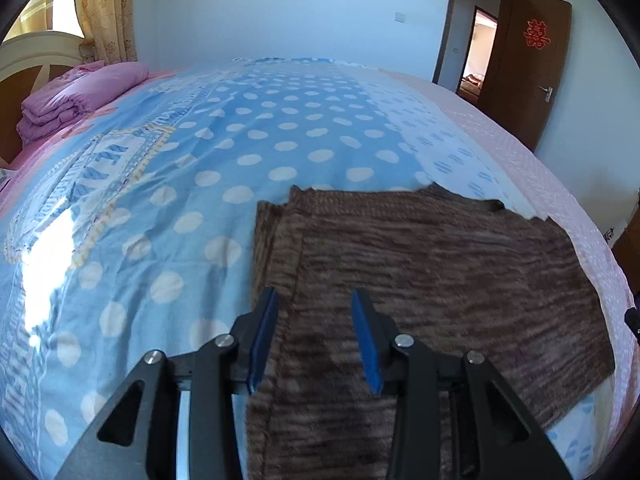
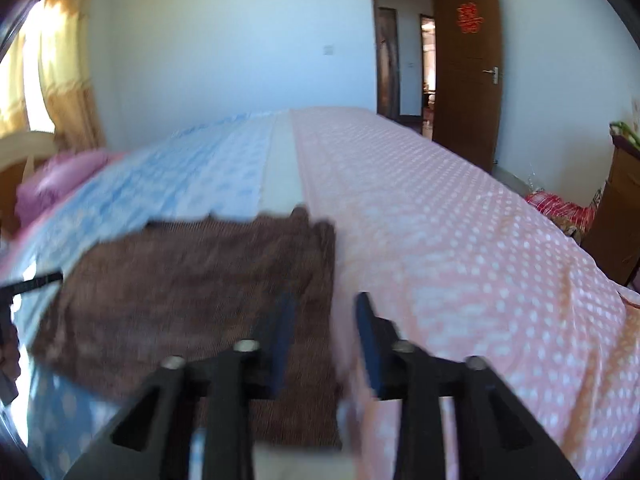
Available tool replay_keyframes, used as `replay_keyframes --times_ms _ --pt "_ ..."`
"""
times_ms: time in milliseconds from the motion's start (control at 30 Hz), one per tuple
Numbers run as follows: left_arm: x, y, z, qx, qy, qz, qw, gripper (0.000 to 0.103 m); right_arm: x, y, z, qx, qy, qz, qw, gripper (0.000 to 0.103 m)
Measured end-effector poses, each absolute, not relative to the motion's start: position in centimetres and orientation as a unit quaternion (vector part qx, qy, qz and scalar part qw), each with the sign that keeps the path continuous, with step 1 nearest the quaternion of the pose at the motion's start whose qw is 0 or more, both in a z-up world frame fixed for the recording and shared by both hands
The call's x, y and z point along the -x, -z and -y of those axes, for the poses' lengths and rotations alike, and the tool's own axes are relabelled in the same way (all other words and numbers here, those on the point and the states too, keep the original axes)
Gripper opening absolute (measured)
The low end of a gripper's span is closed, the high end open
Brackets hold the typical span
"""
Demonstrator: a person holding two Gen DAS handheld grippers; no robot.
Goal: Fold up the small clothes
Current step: 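Lower the sweater flat onto the bed and open both grippers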
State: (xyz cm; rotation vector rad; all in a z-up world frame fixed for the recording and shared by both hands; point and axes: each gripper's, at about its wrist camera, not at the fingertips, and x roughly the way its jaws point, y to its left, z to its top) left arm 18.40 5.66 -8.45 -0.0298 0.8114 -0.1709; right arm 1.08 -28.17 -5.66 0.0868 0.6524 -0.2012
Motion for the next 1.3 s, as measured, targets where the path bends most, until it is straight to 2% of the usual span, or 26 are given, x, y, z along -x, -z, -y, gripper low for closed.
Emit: replay_keyframes --times_ms 233,333,367,400,467,633,667,700,733,1033,1300 --pt "-14.7 10.5 -2.0 -0.048 0.071 -0.407 0.909 0.041 -1.2 8.7 27.7 -0.046 0.133 -0.359 0.923 0.016" --pt "-13.8 11.0 -1.8 -0.070 0.060 -0.395 0.914 0.048 -0.3 8.3 28.7 -0.065 0.142 -0.348 0.924 0.018" --pt "-13.8 11.0 -1.8 -0.071 0.054 -0.394 0.915 0.053 -0.2 8.1 29.0 -0.073 0.143 -0.346 0.925 0.022" --pt "-13.8 11.1 -2.0 -0.070 0.049 -0.395 0.915 0.055 0.0 7.8 29.3 -0.084 0.141 -0.342 0.925 0.032" --pt "-13.9 11.2 -2.2 -0.063 0.040 -0.397 0.915 0.063 0.1 7.3 29.5 -0.095 0.133 -0.334 0.928 0.044" --pt "-13.1 11.4 -3.6 -0.018 0.039 -0.397 0.917 0.069 -1.8 7.7 29.2 -0.078 0.120 -0.349 0.926 0.045" --pt "-12.9 11.5 -3.9 -0.010 0.040 -0.398 0.917 0.071 -2.4 8.2 29.1 -0.076 0.113 -0.359 0.923 0.042" --pt "-12.9 11.6 -4.0 -0.006 0.041 -0.398 0.917 0.072 -2.7 8.7 28.9 -0.073 0.108 -0.369 0.920 0.020" --pt "-12.9 11.6 -4.1 -0.003 0.042 -0.397 0.917 0.073 -2.8 9.2 28.7 -0.065 0.113 -0.375 0.918 0.007" --pt "-12.9 11.9 -4.5 0.019 0.070 -0.400 0.914 0.078 0.5 9.4 27.3 -0.030 0.121 -0.367 0.922 0.005" --pt "-12.5 11.9 -4.6 0.002 0.075 -0.402 0.912 0.079 0.6 9.7 28.9 -0.059 0.134 -0.372 0.916 0.007"
